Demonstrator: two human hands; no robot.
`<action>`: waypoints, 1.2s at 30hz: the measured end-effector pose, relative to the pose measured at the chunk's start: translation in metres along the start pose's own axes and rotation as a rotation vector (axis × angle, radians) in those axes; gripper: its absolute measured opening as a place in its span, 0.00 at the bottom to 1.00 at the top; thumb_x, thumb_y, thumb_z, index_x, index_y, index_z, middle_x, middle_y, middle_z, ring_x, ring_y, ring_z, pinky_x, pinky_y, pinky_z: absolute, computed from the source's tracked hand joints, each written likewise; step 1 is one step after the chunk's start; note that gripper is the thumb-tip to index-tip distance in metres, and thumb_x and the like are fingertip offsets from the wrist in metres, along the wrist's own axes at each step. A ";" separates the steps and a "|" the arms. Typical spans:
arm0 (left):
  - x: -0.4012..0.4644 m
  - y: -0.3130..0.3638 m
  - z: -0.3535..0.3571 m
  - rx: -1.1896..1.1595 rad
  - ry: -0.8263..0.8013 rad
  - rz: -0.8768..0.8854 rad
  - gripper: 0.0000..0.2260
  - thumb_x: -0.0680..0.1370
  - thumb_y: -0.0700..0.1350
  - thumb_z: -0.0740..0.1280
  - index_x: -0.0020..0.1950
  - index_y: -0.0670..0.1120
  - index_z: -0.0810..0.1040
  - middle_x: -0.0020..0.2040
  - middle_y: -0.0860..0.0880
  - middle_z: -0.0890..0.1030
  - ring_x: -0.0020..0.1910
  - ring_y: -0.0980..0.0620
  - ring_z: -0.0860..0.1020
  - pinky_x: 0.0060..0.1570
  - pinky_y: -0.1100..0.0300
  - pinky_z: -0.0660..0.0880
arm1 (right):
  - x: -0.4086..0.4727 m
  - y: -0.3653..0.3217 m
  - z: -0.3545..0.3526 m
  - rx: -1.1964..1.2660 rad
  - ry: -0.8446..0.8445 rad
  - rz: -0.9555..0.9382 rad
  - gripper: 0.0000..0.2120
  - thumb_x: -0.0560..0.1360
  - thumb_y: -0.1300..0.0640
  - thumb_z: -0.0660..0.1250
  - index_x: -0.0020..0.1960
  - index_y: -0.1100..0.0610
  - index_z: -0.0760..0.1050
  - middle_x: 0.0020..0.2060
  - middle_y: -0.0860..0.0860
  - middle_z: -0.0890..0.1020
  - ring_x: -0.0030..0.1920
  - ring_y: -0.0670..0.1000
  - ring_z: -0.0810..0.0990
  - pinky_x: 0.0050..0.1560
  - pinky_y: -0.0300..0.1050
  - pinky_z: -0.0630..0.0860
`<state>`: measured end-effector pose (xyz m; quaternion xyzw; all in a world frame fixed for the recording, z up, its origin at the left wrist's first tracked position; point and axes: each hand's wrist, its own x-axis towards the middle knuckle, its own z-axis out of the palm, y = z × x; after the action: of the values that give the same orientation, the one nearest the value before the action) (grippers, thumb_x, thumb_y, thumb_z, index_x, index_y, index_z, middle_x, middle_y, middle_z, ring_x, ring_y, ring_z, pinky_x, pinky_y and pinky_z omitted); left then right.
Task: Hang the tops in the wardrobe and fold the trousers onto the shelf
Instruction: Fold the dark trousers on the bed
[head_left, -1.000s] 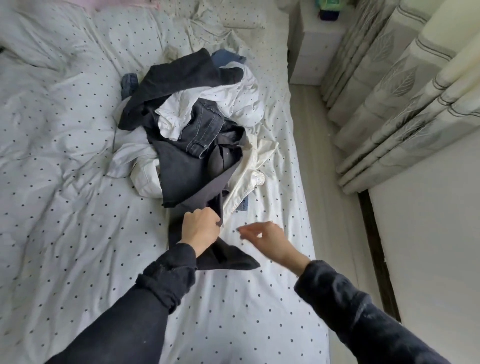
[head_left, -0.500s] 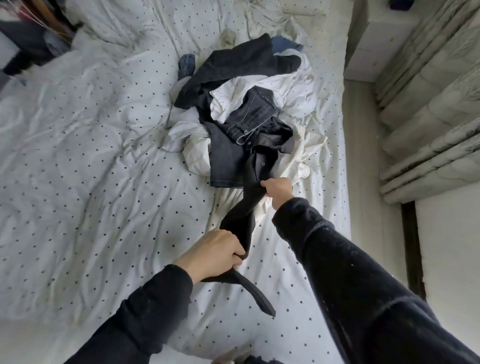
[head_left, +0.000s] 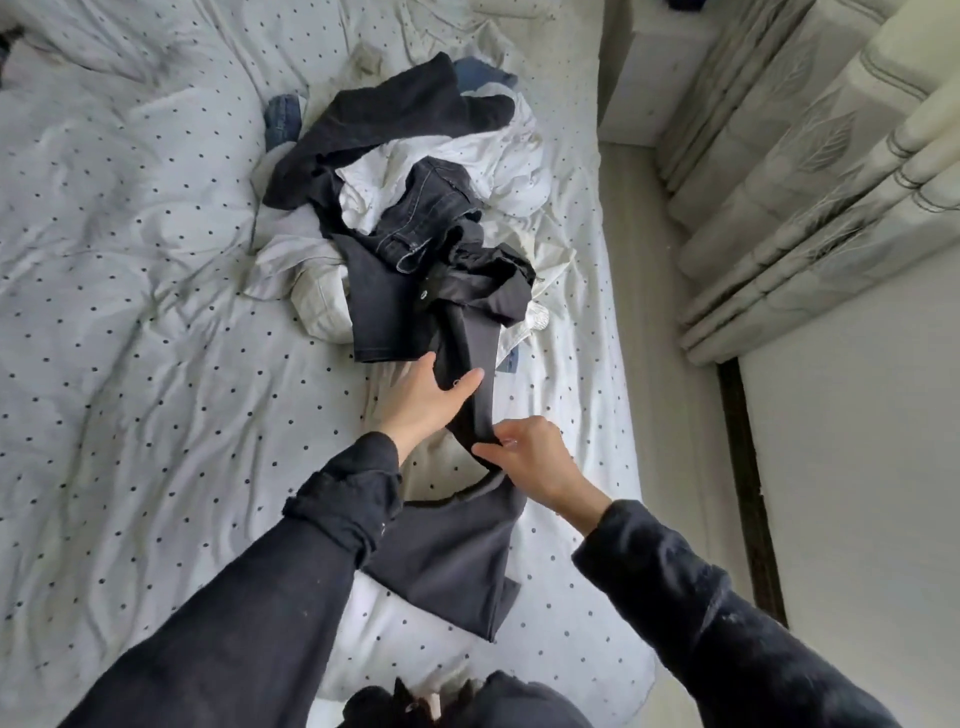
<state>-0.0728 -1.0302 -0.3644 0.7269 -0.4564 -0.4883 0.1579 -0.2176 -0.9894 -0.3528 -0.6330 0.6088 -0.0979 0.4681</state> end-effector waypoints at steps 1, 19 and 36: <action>0.000 0.002 0.010 -0.045 0.014 -0.014 0.33 0.76 0.59 0.65 0.74 0.43 0.60 0.69 0.51 0.67 0.70 0.49 0.64 0.66 0.58 0.63 | -0.009 0.003 -0.002 -0.004 -0.027 -0.011 0.27 0.74 0.59 0.68 0.27 0.54 0.52 0.24 0.48 0.58 0.32 0.52 0.57 0.37 0.43 0.57; -0.059 -0.070 -0.010 0.400 -0.328 0.095 0.10 0.77 0.41 0.66 0.56 0.47 0.81 0.53 0.48 0.82 0.53 0.52 0.79 0.57 0.62 0.72 | 0.047 0.017 -0.008 -0.938 -0.040 0.041 0.06 0.76 0.54 0.61 0.49 0.54 0.75 0.49 0.51 0.74 0.50 0.54 0.72 0.55 0.54 0.61; 0.043 -0.008 0.013 1.138 0.040 0.563 0.32 0.76 0.34 0.60 0.77 0.54 0.53 0.78 0.48 0.45 0.76 0.45 0.44 0.71 0.47 0.52 | 0.037 0.063 0.008 -0.347 0.099 0.363 0.05 0.74 0.63 0.55 0.46 0.55 0.66 0.39 0.50 0.73 0.48 0.58 0.76 0.60 0.53 0.63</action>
<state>-0.0754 -1.0587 -0.4005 0.5583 -0.8151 -0.0953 -0.1222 -0.2454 -1.0061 -0.4186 -0.5787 0.7422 0.0632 0.3319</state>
